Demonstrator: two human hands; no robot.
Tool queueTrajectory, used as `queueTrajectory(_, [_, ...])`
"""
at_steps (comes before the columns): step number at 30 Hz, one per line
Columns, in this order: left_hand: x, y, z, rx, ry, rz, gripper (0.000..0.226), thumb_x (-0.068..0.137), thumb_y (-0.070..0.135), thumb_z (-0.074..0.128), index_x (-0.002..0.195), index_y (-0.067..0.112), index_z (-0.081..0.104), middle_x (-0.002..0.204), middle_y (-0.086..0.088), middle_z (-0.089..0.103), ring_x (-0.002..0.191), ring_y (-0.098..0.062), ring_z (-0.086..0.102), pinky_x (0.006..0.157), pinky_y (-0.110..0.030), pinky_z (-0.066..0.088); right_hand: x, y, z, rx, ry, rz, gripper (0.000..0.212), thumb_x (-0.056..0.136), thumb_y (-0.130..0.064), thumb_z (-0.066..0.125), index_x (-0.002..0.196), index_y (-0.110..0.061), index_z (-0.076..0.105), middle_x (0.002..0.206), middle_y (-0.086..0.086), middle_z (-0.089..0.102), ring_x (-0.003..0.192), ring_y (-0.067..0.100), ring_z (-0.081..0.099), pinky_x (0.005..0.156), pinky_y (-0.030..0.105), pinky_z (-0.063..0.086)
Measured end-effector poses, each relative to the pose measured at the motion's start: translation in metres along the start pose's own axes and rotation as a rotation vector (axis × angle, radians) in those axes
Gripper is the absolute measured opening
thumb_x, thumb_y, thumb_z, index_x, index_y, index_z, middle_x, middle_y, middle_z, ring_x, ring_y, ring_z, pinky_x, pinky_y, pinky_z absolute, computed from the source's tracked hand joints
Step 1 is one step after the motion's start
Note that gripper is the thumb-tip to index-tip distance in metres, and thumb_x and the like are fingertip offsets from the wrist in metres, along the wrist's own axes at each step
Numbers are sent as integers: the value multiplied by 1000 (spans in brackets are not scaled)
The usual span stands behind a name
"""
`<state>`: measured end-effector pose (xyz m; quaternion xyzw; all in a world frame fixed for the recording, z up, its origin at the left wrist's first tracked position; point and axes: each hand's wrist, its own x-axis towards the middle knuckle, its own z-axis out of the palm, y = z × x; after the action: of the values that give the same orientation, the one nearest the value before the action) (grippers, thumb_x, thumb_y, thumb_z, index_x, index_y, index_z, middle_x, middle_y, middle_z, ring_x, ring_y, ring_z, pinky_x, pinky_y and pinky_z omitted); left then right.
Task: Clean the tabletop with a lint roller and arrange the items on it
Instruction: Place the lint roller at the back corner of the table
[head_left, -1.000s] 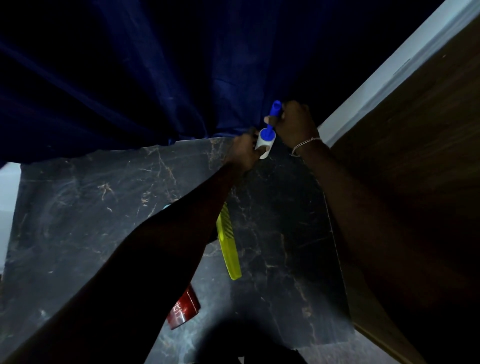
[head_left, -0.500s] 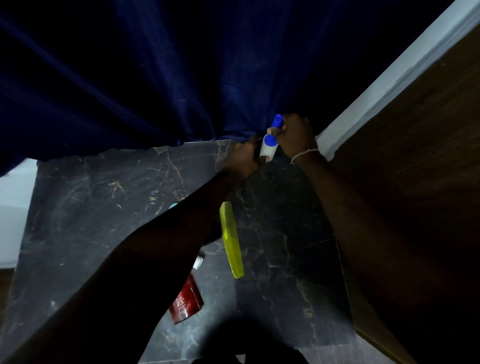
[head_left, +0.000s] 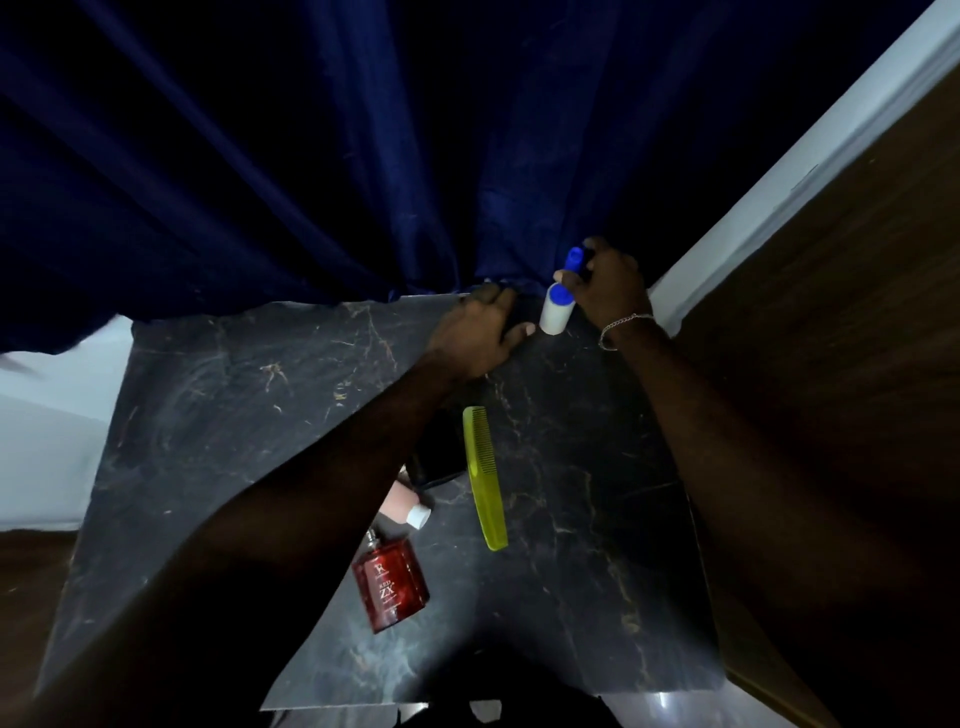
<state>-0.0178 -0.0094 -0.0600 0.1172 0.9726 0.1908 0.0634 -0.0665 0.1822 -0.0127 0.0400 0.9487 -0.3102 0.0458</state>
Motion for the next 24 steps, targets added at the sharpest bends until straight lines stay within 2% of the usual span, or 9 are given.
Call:
queueTrajectory(3, [-17,-6,-14,75,23,53,71,100,62,39,156,19,35,161,-11,39,151,-31,33,119,-51,33,-10,1,-5,-26,51,-24,73,87,-40,69,147,-13,38,138,17,54,127,34,55,100,46,49])
queueTrajectory(6, [-37,-12,-27,134,41,84,72,100,62,36,158,20,31,165,-9,34,156,-28,24,124,-51,24,-29,-2,-7,-105,116,-102,79,86,-50,64,150,-16,31,144,17,46,130,36,51,99,50,49])
queueTrajectory(12, [-87,-28,-52,184,120,82,73,101,62,34,159,18,30,166,-9,32,157,-28,22,125,-51,22,-84,-25,-1,-236,209,-205,81,89,-57,56,154,-21,23,160,13,28,146,34,31,109,59,37])
queueTrajectory(15, [-120,-37,-56,204,151,50,75,101,63,29,159,16,29,166,-10,32,157,-28,23,125,-50,23,-118,-39,12,-189,190,-252,79,90,-56,55,154,-23,24,161,12,24,146,34,30,112,55,36])
queueTrajectory(17, [-144,-41,-54,190,146,10,74,102,63,30,159,16,26,166,-11,31,155,-29,26,125,-49,25,-137,-47,25,-133,162,-280,77,91,-53,57,153,-19,29,158,14,29,143,34,34,111,49,37])
queueTrajectory(19, [-170,-44,-46,119,164,-51,71,102,61,37,157,15,32,161,-12,39,147,-30,39,120,-48,37,-154,-53,41,-77,103,-300,73,90,-49,61,149,-14,35,150,15,40,137,33,41,109,42,40])
queueTrajectory(21, [-190,-45,-35,-50,201,-159,65,101,55,48,150,12,43,150,-11,49,132,-31,54,106,-46,50,-170,-55,59,-10,5,-270,70,88,-46,66,145,-12,41,141,15,47,129,31,48,104,37,43])
queueTrajectory(24, [-207,-44,-17,-264,233,-390,52,96,47,63,131,9,60,129,-13,64,113,-34,64,91,-40,54,-184,-55,85,42,-165,-159,69,84,-44,71,140,-10,49,135,17,54,124,33,55,101,37,46])
